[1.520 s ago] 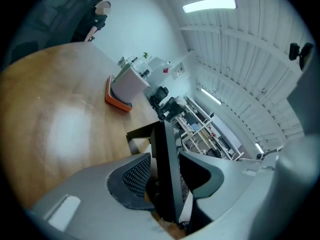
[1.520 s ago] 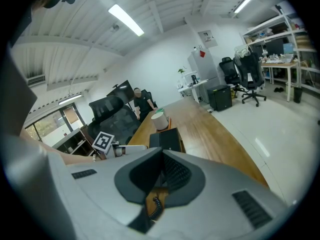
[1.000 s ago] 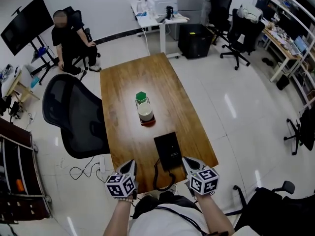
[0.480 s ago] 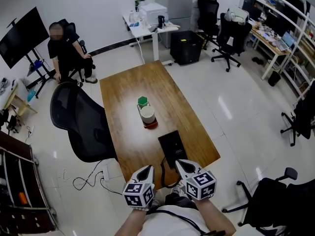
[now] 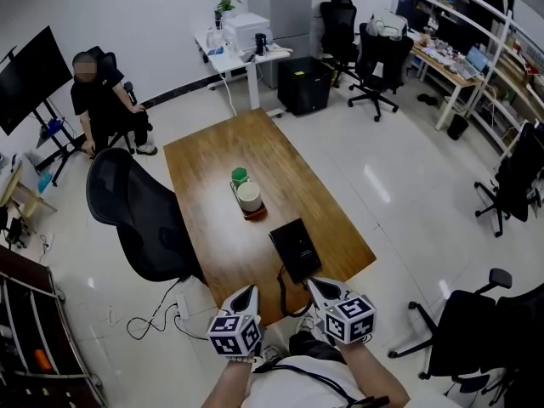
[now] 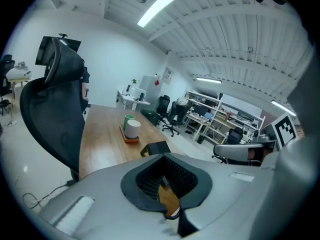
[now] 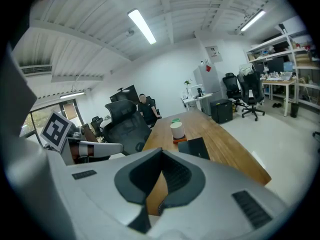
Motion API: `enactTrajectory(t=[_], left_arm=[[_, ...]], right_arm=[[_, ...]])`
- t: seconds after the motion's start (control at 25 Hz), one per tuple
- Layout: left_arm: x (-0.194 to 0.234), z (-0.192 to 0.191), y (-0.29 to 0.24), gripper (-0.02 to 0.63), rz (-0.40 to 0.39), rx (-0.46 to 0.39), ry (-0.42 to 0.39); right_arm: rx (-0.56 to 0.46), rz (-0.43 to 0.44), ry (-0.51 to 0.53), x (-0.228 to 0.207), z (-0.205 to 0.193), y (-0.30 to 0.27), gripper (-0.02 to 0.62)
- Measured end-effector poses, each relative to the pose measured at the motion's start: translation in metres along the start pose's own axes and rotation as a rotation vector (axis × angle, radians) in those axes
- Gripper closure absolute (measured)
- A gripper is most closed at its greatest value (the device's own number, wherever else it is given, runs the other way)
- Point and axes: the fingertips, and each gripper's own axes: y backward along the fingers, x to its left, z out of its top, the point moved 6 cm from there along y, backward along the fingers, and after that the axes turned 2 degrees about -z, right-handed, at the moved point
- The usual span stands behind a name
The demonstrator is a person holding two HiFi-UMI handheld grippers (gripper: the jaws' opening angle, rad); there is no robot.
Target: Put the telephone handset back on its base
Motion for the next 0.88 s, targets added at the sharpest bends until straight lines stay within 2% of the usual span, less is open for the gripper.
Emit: enactTrajectory(t=[0.88], left_arm=[[-0.006,-0.009,0.019,0.6,-0.04,-0.013,0.007]], right_arm=[[-0.014,-0.039,0.011,0.017,-0.012,0.025,0.594]])
